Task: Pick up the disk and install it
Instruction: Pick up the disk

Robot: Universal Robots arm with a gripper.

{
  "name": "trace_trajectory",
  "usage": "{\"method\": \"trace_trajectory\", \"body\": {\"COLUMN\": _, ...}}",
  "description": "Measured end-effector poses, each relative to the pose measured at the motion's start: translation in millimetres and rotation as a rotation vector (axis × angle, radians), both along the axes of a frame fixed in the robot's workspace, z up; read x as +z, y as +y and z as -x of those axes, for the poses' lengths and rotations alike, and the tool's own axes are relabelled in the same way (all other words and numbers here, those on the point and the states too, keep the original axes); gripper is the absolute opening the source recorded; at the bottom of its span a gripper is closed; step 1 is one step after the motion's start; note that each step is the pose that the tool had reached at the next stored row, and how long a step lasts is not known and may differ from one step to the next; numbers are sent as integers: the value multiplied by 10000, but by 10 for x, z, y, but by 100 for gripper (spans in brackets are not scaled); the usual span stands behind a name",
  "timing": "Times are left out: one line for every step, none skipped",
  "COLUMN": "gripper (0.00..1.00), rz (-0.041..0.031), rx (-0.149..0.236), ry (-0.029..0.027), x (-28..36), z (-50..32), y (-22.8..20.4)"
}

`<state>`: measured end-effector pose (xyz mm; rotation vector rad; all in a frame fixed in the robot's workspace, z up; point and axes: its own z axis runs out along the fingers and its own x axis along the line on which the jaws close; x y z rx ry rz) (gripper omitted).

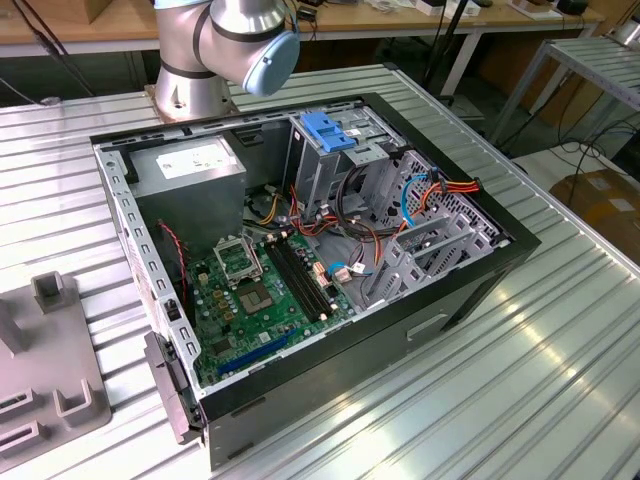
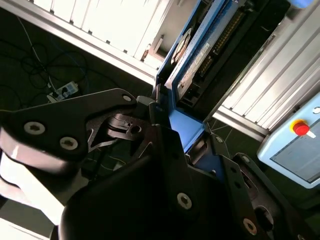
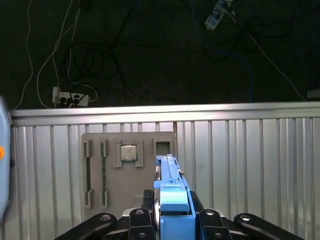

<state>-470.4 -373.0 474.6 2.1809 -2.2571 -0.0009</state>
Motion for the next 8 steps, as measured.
{"method": "trace_trajectory", "body": {"gripper": 37, "rz": 0, "rx": 0, "ry": 1, "x": 25, "z": 0, "y": 0}}
{"method": "trace_trajectory", "body": {"gripper": 37, "rz": 1, "rx": 0, "ry": 1, "x": 56, "z": 0, "y": 0}}
{"method": "trace_trajectory", "body": {"gripper": 37, "rz": 1, "rx": 0, "ry": 1, "x": 78, "z": 0, "y": 0}}
{"method": "trace_trajectory", "body": {"gripper": 37, "rz": 1, "rx": 0, "ry": 2, "x": 99, "z": -1, "y": 0}}
{"method": "trace_trajectory", "body": {"gripper": 37, "rz": 1, "rx": 0, "ry": 2, "x": 126, "z": -1, "y": 0}}
{"method": "trace_trajectory", "body": {"gripper": 37, "rz": 2, "rx": 0, "ry": 3, "x": 145, "z": -1, "y": 0}}
{"method": "trace_trajectory", "body": {"gripper": 37, "rz": 1, "rx": 0, "ry": 2, "x": 170, "z": 0, "y": 0}}
{"method": "trace_trajectory", "body": {"gripper": 37, "rz": 1, "rx": 1, "ry": 2, "x": 190, "z": -1, "y": 0}}
